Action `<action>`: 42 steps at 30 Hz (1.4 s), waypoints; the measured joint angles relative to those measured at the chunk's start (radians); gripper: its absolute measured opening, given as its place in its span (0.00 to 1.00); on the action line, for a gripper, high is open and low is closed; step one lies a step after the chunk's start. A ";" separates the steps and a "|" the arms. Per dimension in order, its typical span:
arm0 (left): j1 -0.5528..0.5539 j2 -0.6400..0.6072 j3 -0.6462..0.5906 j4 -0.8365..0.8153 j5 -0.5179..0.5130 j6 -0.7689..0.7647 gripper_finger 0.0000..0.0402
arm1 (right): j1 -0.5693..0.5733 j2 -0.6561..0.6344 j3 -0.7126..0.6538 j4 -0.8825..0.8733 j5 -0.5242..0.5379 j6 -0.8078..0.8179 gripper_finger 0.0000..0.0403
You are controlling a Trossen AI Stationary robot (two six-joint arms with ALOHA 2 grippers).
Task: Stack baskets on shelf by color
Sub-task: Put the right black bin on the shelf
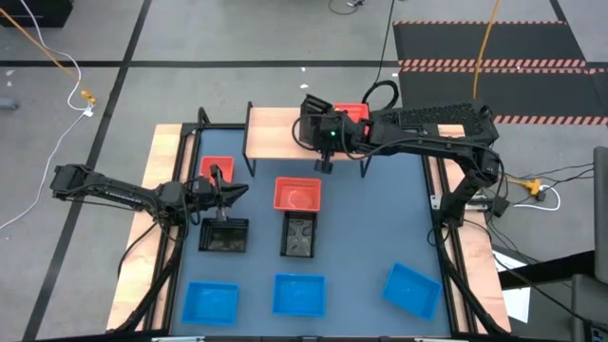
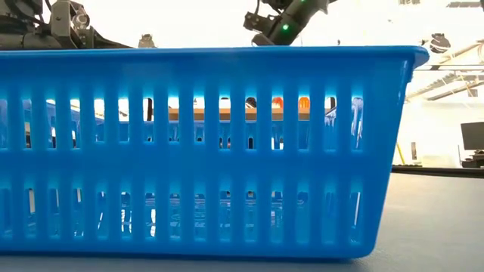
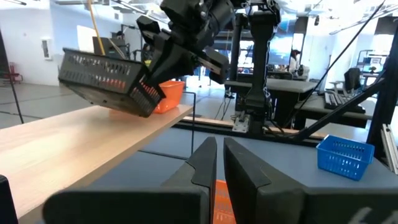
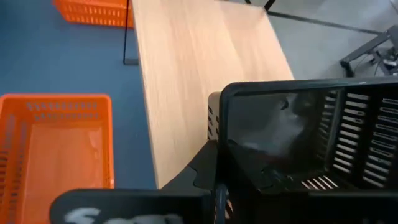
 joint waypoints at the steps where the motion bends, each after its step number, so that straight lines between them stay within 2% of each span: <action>1: 0.000 0.000 0.000 0.000 0.000 0.000 0.08 | 0.000 0.000 0.000 -0.005 0.000 0.006 0.06; 18: 0.000 0.000 0.000 0.001 -0.001 -0.001 0.08 | -0.004 0.000 0.000 0.003 0.000 0.056 0.20; 27: 0.000 0.000 0.000 0.002 -0.001 0.003 0.08 | -0.008 0.000 0.000 0.010 -0.009 -0.159 0.23; 34: 0.000 0.000 0.000 0.001 -0.002 0.018 0.08 | -0.063 -0.001 0.000 0.004 -0.161 -0.167 0.34; 42: 0.000 0.000 0.000 0.001 -0.003 0.019 0.08 | -0.133 0.015 0.001 0.004 -0.266 -0.098 0.35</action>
